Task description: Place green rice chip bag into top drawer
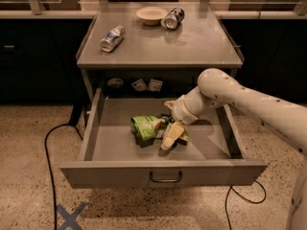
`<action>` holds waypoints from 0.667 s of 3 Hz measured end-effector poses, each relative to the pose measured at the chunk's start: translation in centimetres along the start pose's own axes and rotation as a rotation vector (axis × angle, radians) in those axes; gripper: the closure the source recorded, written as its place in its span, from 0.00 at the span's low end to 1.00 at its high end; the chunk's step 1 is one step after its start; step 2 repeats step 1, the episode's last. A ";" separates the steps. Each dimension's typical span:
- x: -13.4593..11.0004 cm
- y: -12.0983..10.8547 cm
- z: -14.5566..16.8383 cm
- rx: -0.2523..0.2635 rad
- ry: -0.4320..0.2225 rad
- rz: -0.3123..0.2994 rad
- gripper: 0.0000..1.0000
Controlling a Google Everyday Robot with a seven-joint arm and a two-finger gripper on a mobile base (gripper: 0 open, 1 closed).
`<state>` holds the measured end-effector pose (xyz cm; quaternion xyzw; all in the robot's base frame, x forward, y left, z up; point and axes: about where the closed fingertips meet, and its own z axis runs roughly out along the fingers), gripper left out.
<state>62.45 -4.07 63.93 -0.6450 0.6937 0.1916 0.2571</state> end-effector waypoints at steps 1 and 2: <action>0.0 0.0 0.0 0.000 0.000 0.000 0.00; 0.0 0.0 0.0 0.000 0.000 0.000 0.00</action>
Offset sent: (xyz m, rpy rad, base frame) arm 0.0000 0.0000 0.0000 0.0000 0.0000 0.0000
